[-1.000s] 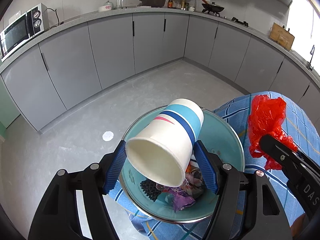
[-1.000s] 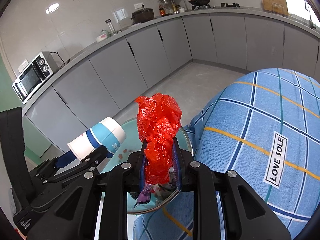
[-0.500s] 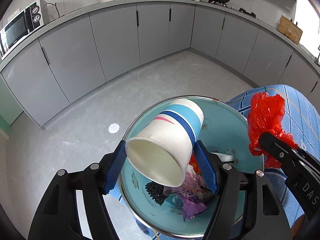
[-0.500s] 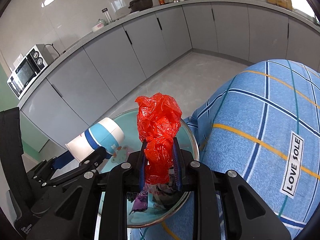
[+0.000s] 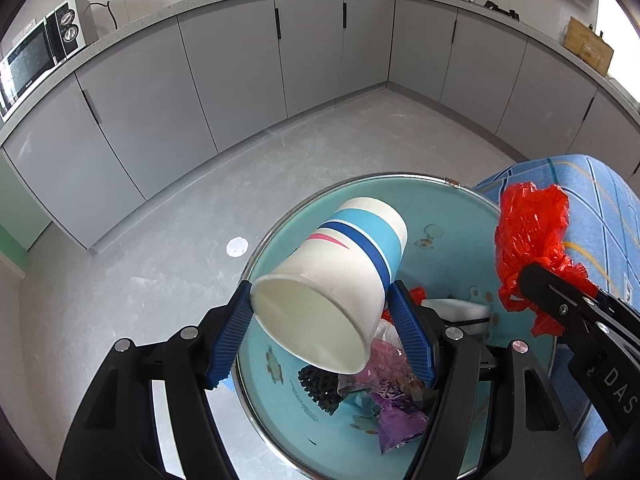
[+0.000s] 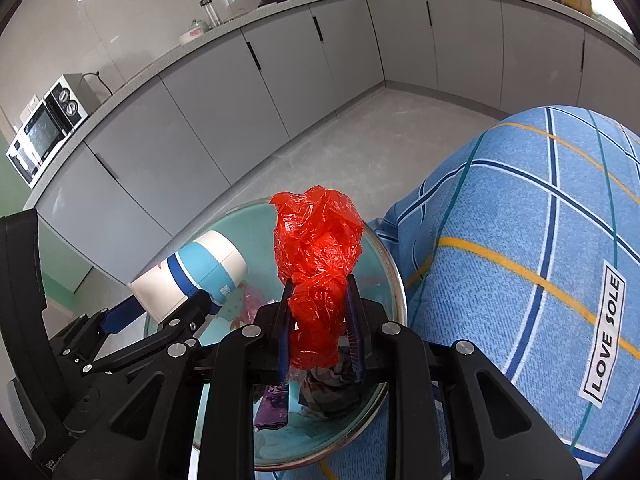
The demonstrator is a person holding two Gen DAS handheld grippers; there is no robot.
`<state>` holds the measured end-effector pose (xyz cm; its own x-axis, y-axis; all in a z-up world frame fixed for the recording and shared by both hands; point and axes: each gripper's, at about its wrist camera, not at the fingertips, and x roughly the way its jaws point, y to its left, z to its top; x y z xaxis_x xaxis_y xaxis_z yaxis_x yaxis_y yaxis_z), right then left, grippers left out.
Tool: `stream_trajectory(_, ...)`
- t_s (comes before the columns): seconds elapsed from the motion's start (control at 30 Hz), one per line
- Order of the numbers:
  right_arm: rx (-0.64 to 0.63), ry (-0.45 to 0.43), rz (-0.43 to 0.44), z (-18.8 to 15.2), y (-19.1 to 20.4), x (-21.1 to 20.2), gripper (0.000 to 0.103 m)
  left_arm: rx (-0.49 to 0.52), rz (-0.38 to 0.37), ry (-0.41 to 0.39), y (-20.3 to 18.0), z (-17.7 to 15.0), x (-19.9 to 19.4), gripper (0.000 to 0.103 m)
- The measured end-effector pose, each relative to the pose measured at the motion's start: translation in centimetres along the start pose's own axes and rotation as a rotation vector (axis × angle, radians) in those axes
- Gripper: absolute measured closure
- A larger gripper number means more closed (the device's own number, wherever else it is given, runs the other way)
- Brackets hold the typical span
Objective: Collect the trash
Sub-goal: 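Open both tools to drop the red bag and paper cup into the bucket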
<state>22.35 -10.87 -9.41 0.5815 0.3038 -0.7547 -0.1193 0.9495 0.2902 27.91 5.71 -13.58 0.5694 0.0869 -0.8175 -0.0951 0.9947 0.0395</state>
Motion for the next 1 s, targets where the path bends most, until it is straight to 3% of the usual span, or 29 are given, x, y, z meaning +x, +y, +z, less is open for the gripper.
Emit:
stream_trajectory(0.37,-0.015,0.047,-0.011,0.2,-0.1,2.4,0.077,-0.001,0.012,0.037,-0.4,-0.3,1.2,0.035)
stream_trajectory(0.5,-0.031,0.062,0.025,0.2,-0.1,3.0,0.067,0.002,0.016,0.045,-0.3,-0.3,1.7,0.035)
stream_trajectory(0.77,-0.016,0.013,0.045,0.2,-1.1,1.3,0.061,0.004,0.022,0.046,-0.3,-0.5,1.9,0.035)
stream_trajectory(1.0,0.007,-0.054,0.005,0.4,-1.9,-0.7,0.061,0.008,0.022,0.050,-0.7,-0.8,1.7,0.035)
